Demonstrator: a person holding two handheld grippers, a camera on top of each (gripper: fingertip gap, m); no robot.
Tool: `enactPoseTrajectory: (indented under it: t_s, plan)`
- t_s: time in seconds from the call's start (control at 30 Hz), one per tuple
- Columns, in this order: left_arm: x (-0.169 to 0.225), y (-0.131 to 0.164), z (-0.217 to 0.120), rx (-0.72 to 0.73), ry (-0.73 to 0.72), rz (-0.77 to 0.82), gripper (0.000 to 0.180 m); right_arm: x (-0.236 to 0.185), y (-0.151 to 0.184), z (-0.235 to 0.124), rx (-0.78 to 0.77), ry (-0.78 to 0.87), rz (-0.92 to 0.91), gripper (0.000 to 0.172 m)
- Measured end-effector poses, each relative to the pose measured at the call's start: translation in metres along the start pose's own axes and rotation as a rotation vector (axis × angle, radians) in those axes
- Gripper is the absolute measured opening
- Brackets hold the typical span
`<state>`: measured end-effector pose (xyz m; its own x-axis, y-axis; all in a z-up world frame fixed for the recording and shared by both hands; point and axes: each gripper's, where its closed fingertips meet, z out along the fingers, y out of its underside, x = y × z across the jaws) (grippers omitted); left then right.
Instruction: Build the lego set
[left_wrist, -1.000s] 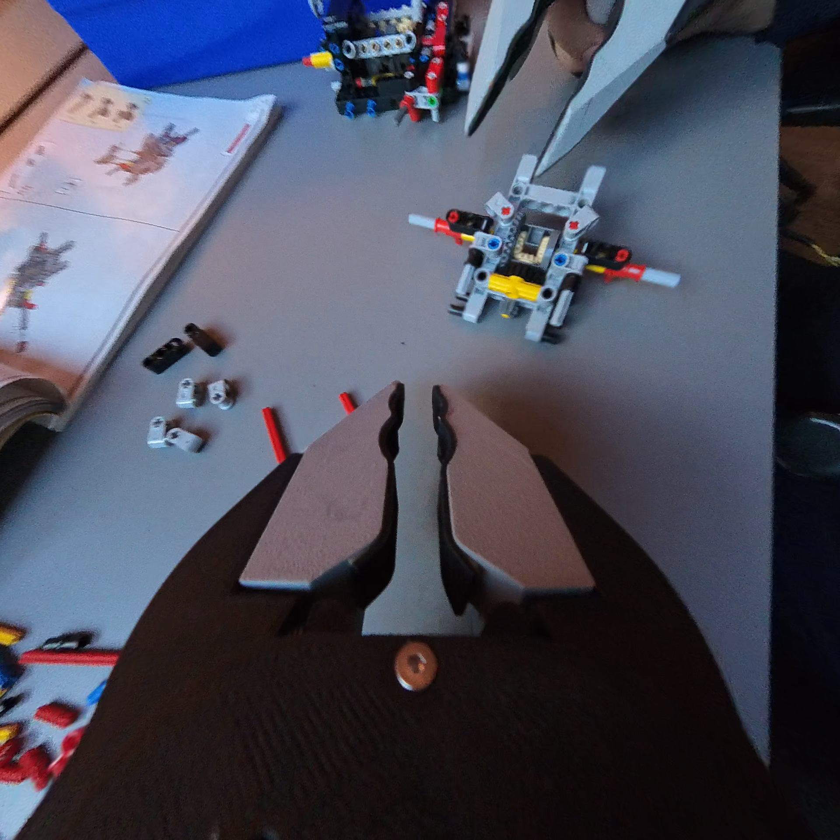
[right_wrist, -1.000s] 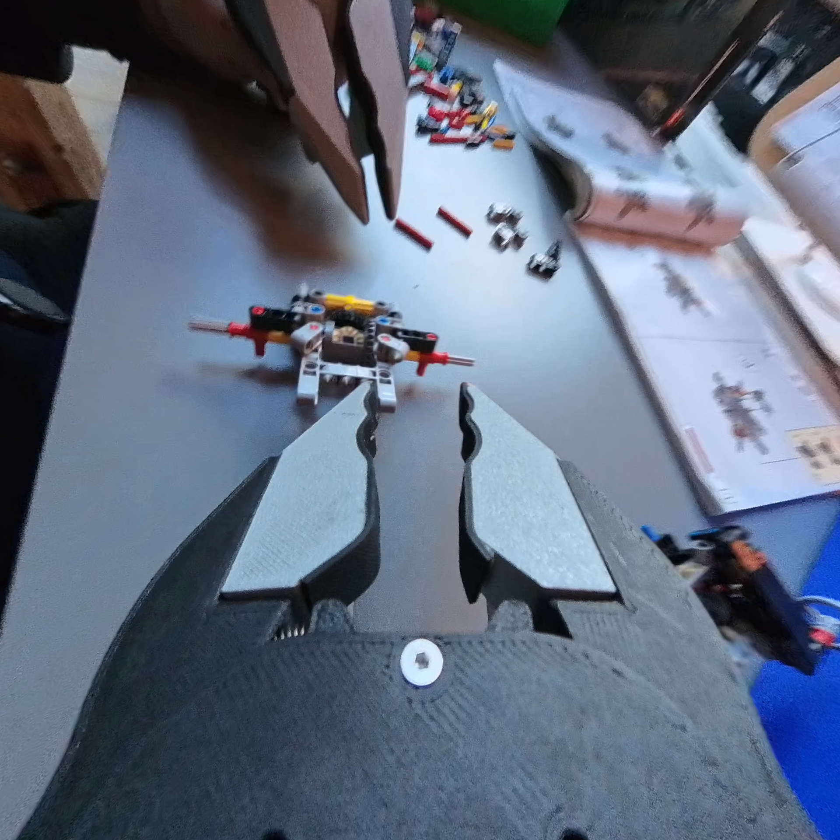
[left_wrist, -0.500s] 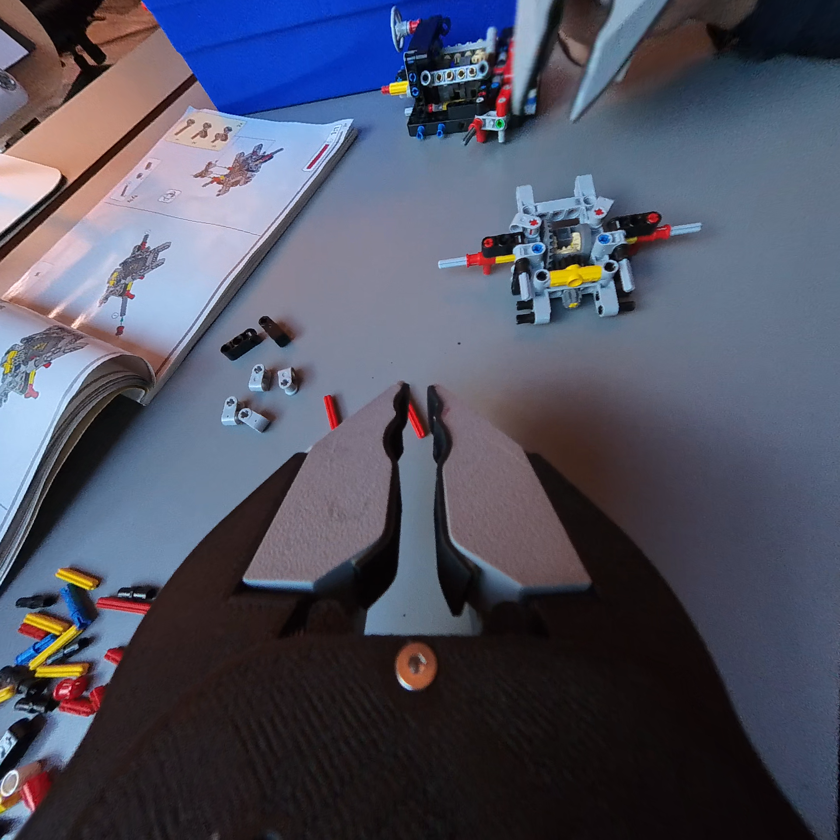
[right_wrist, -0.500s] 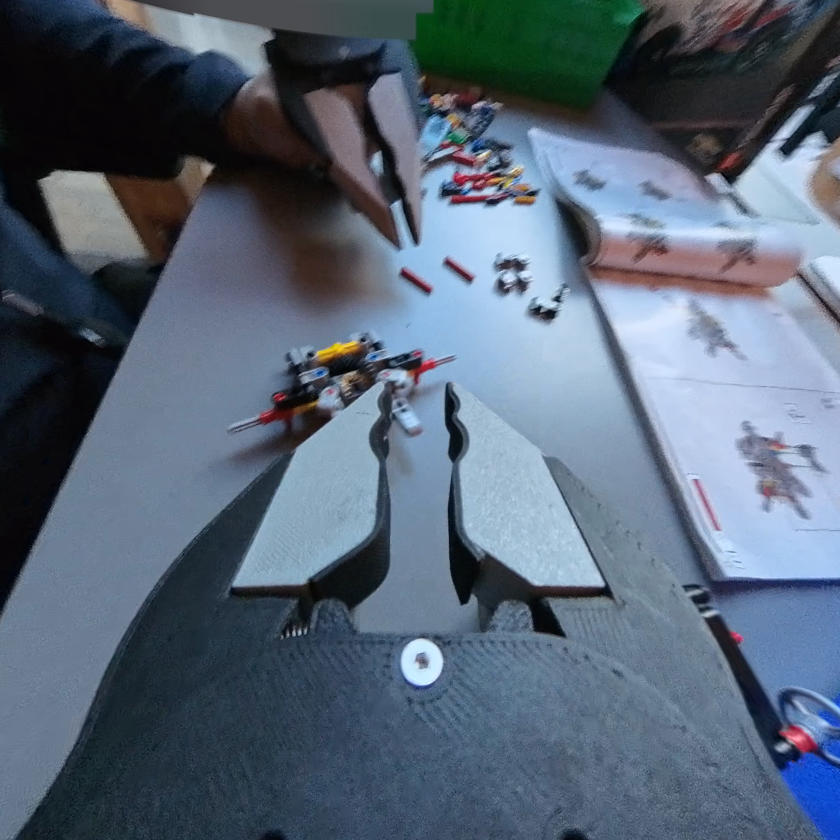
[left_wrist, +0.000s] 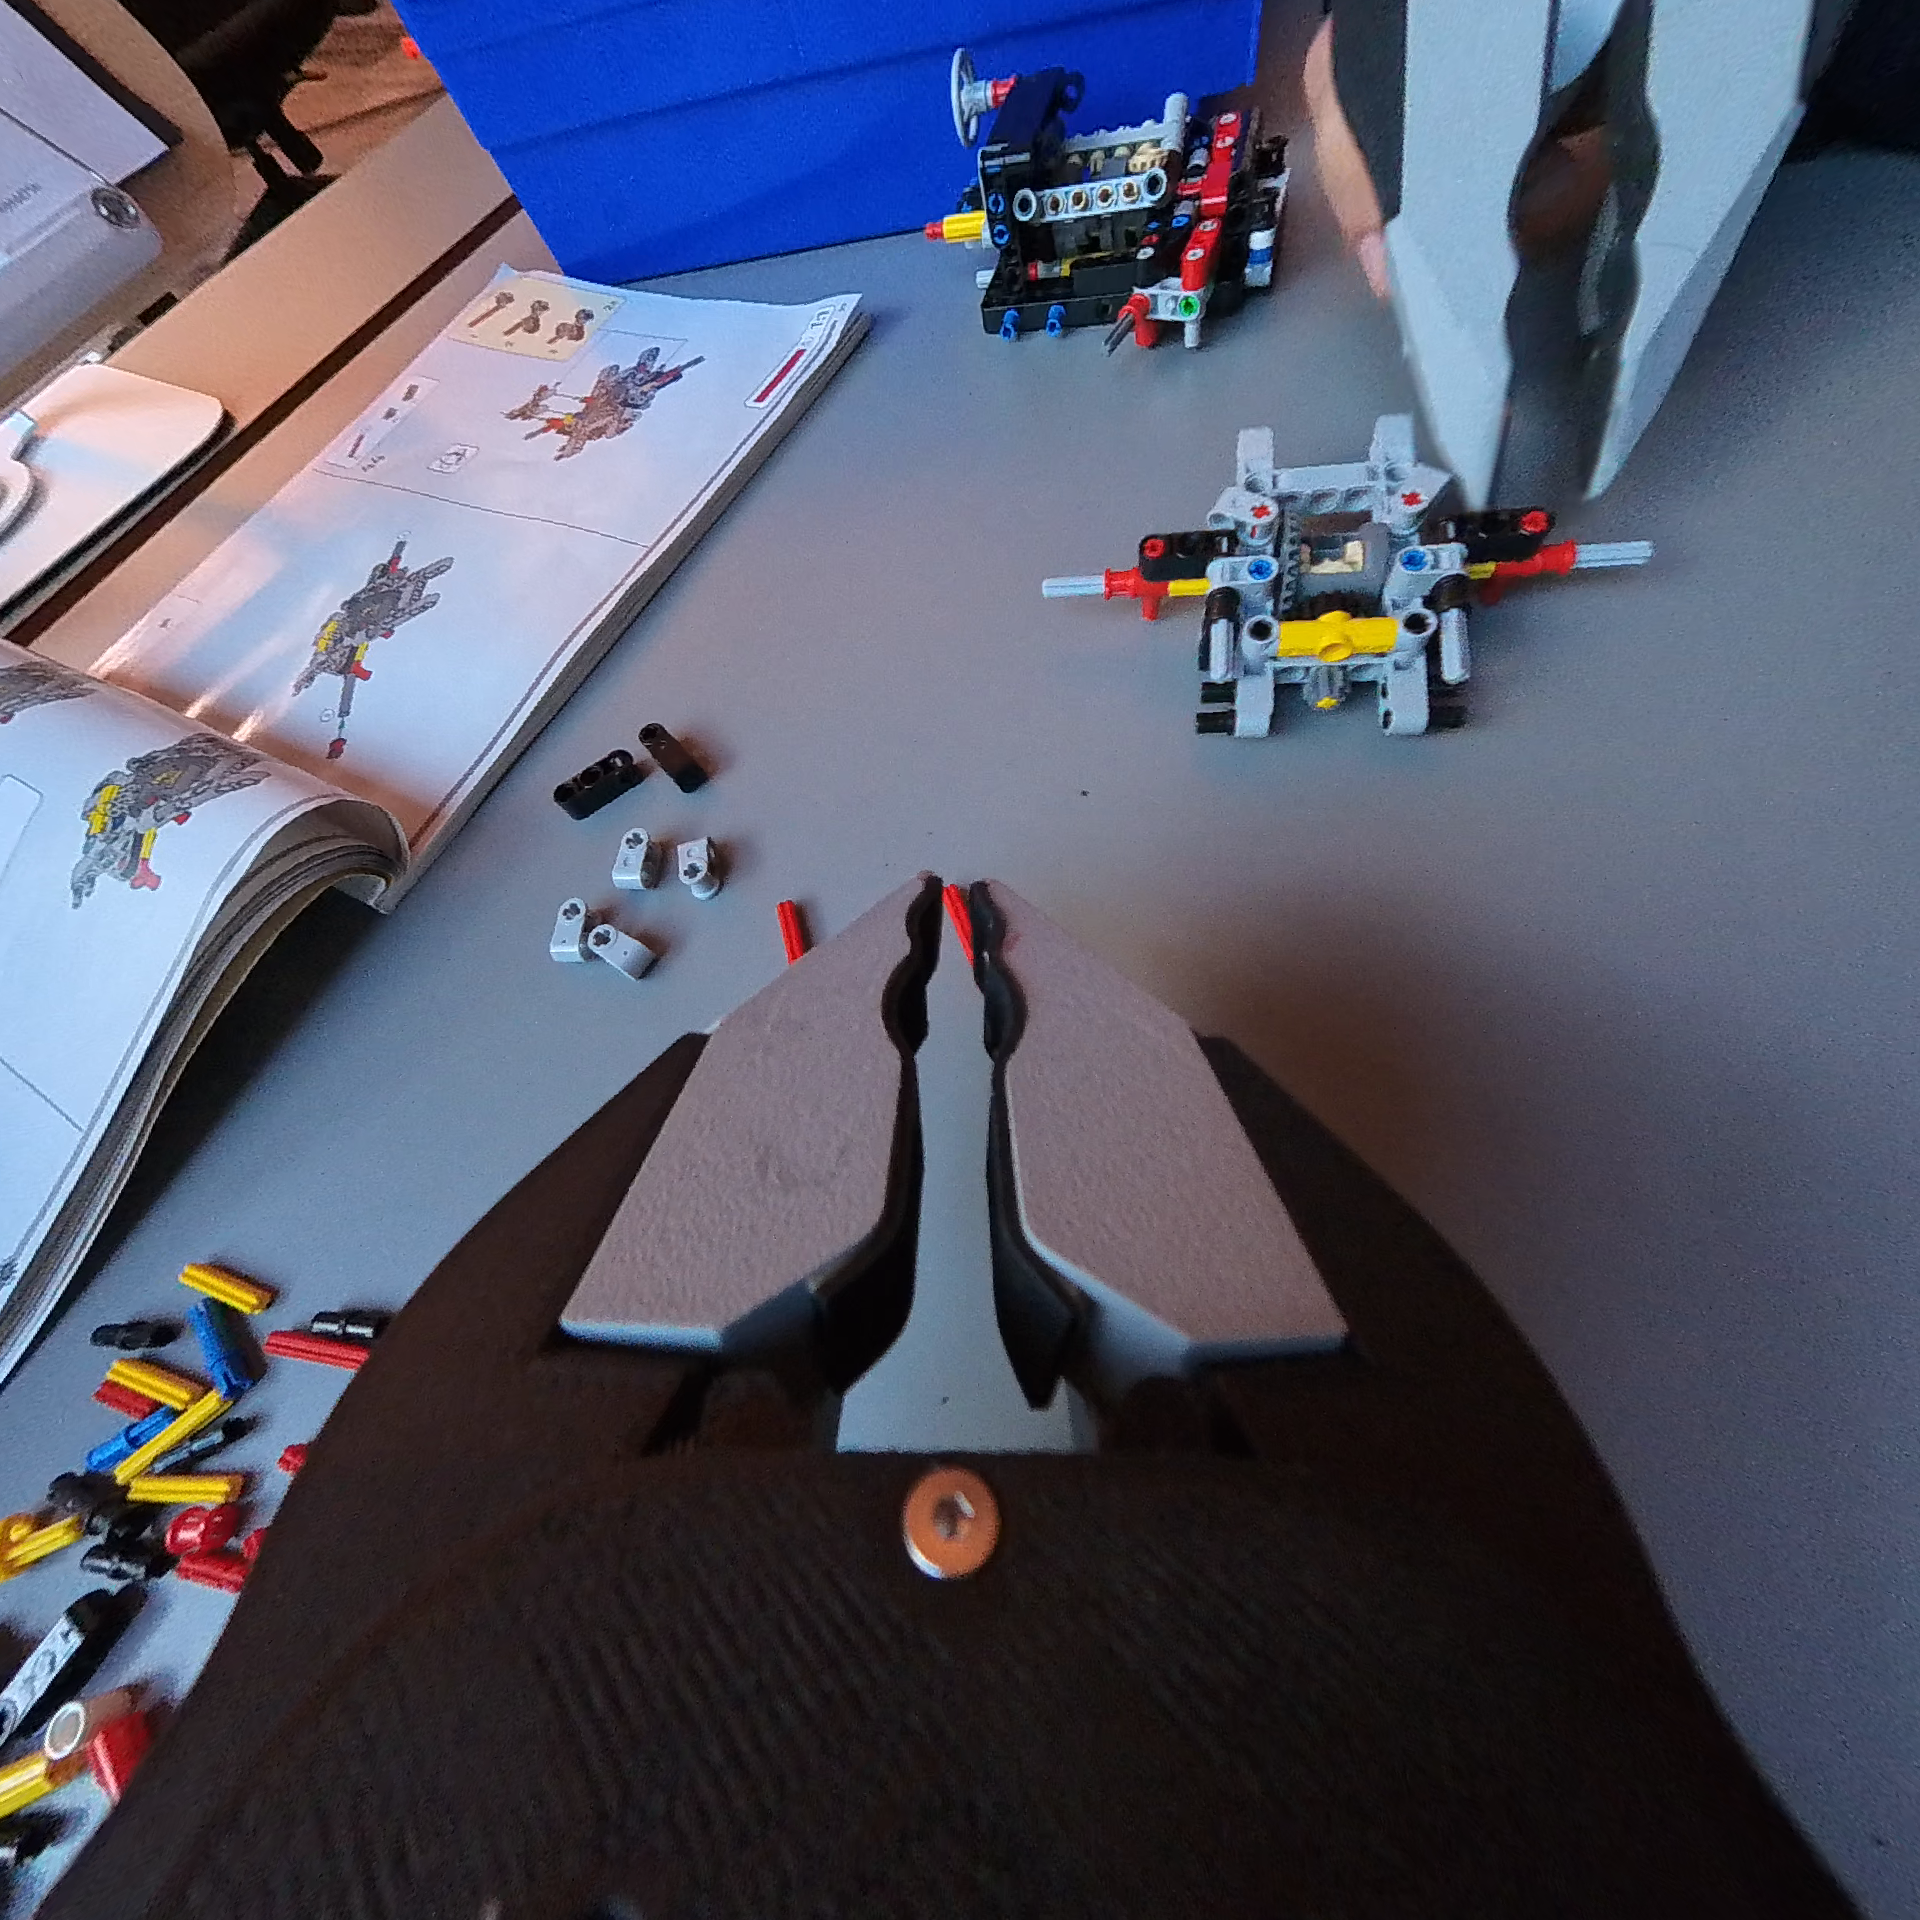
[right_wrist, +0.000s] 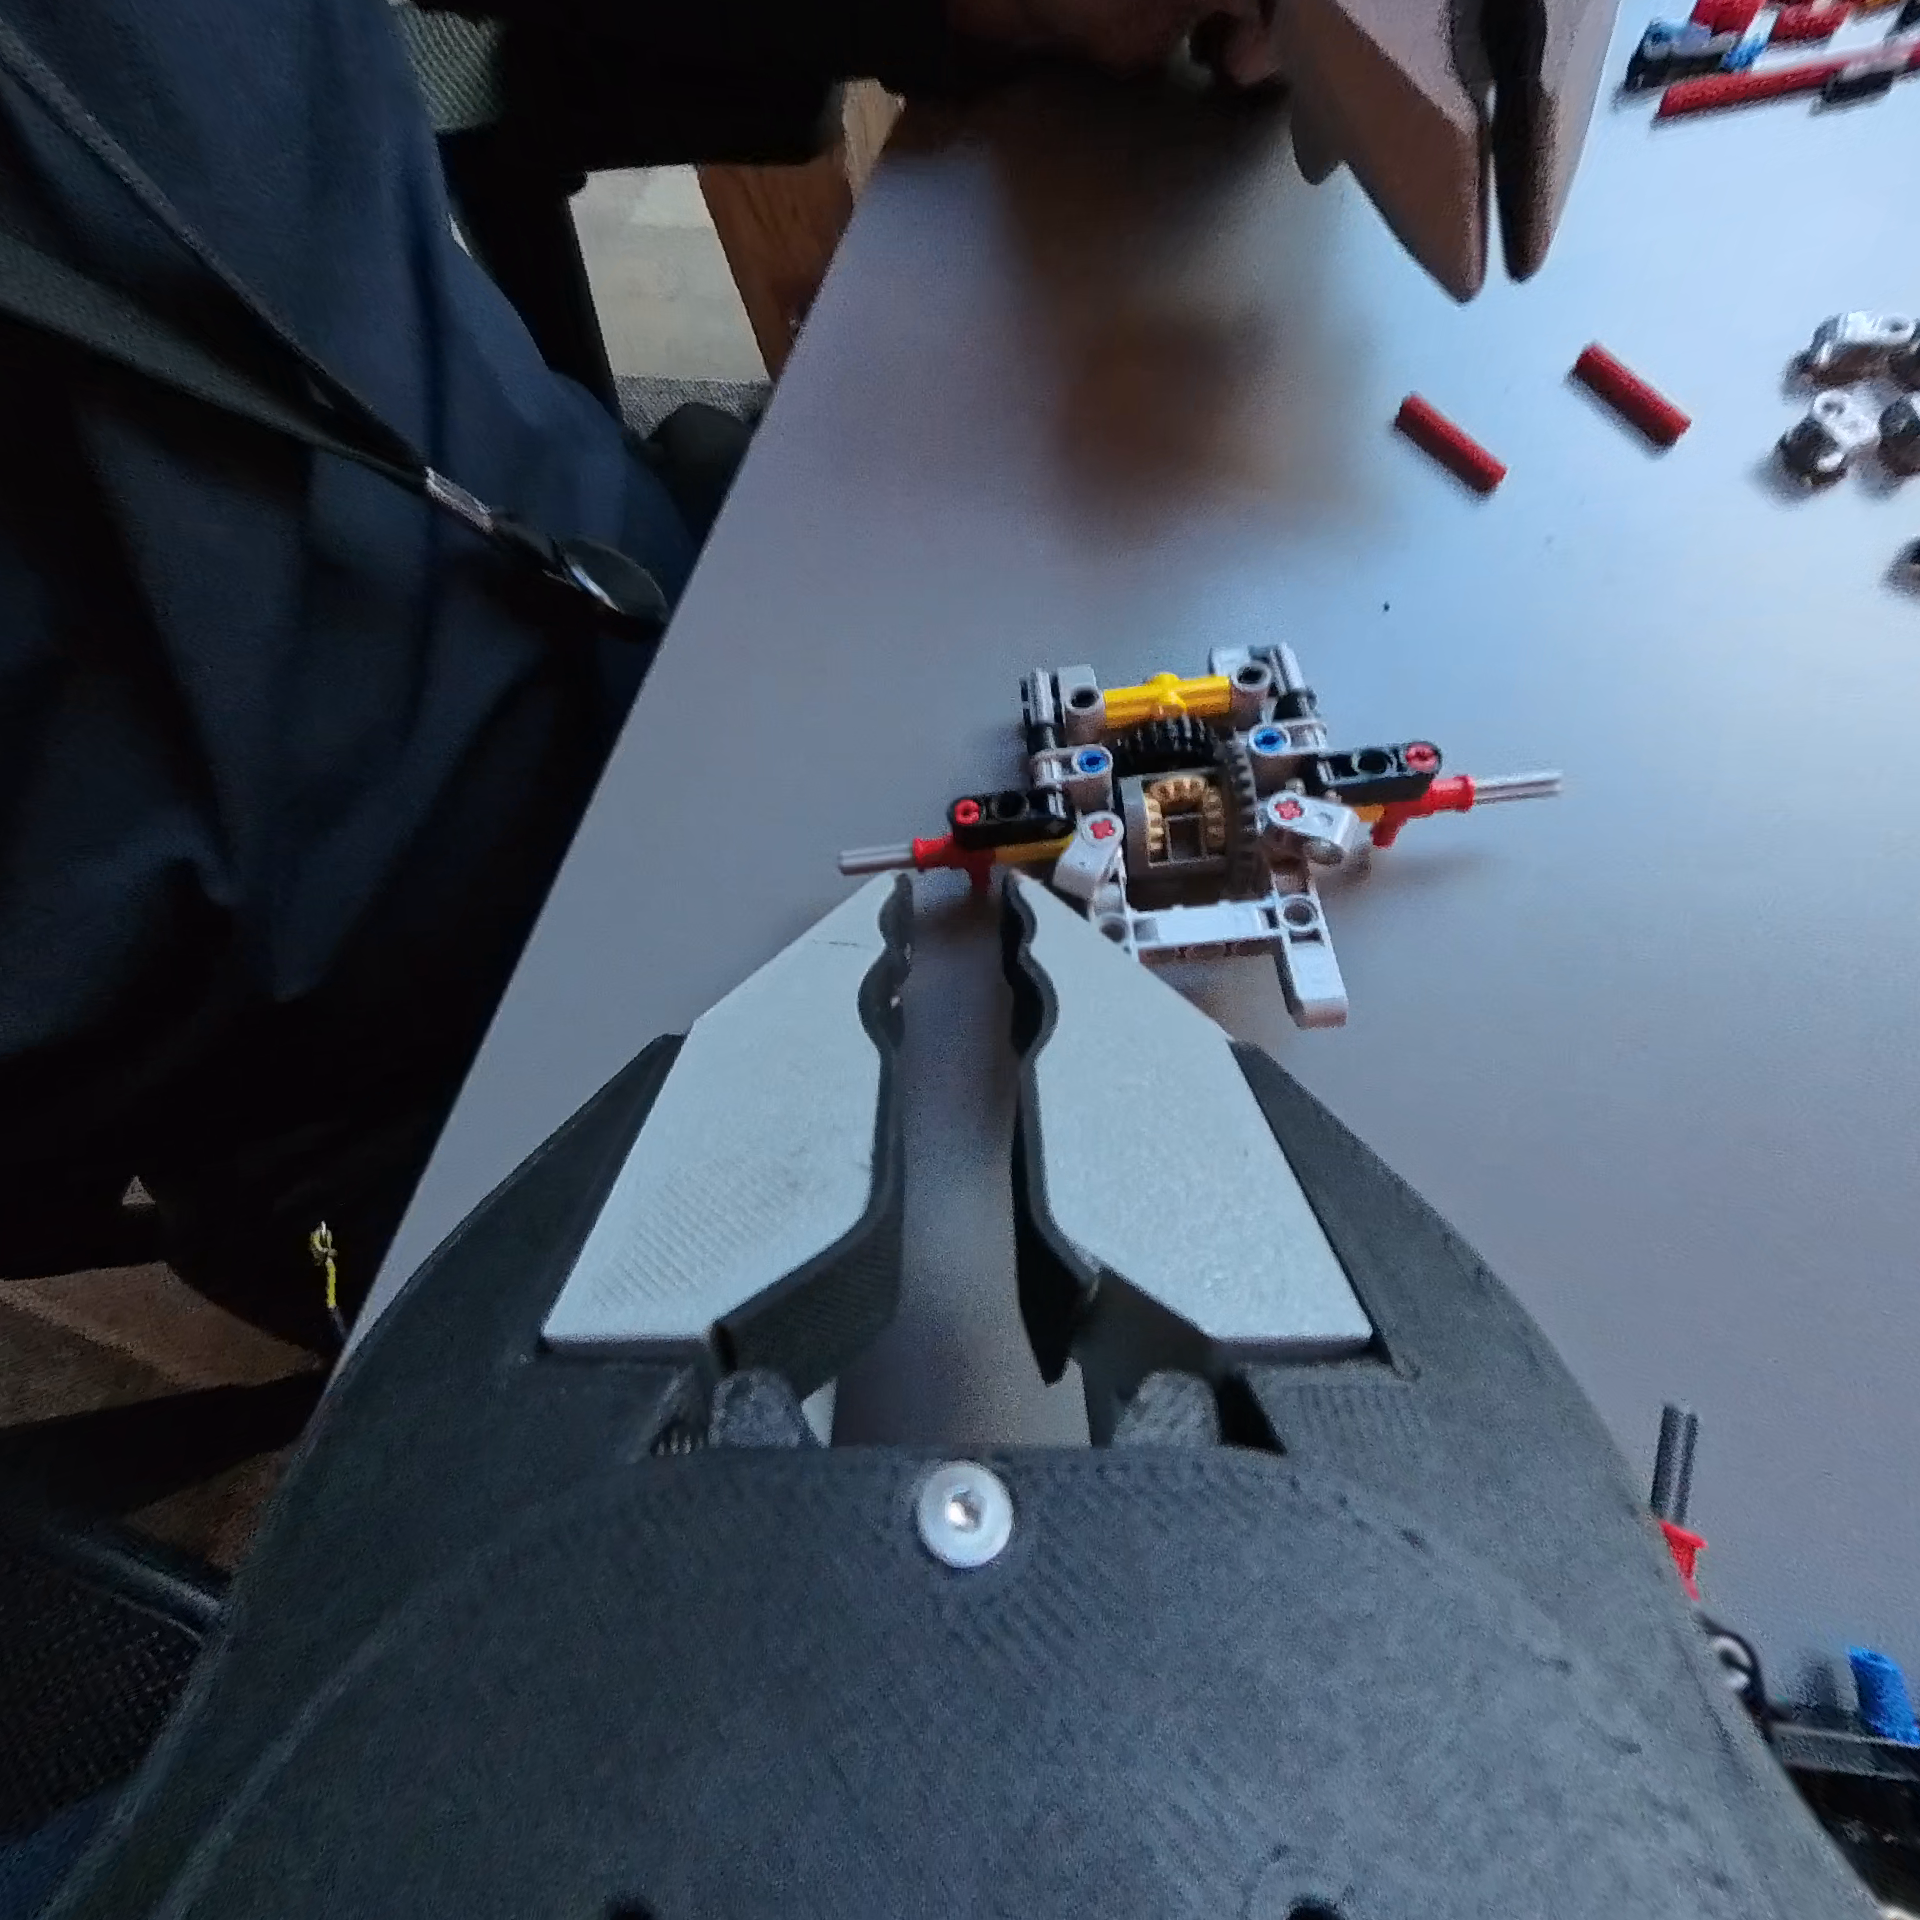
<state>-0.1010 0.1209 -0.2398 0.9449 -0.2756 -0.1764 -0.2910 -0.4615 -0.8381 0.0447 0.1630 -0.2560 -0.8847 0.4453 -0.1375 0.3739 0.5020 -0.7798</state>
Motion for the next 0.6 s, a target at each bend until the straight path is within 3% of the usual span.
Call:
enactPoseTrajectory:
  t_s: [0.2, 0.4, 0.6]
  plan:
    - [-0.004, 0.001, -0.001, 0.001, -0.031, 0.001, 0.001, 0.007, -0.035, -0.039, 0.26, 0.028, 0.017, 0.011]
    - [-0.013, 0.0, -0.003, 0.015, -0.058, -0.022, 0.0, 0.053, -0.066, -0.1, 0.578, 0.384, 0.005, 0.035]
    - [-0.018, 0.0, -0.005, 0.025, -0.075, -0.039, 0.0, 0.065, -0.076, -0.125, 0.679, 0.597, -0.018, 0.044]
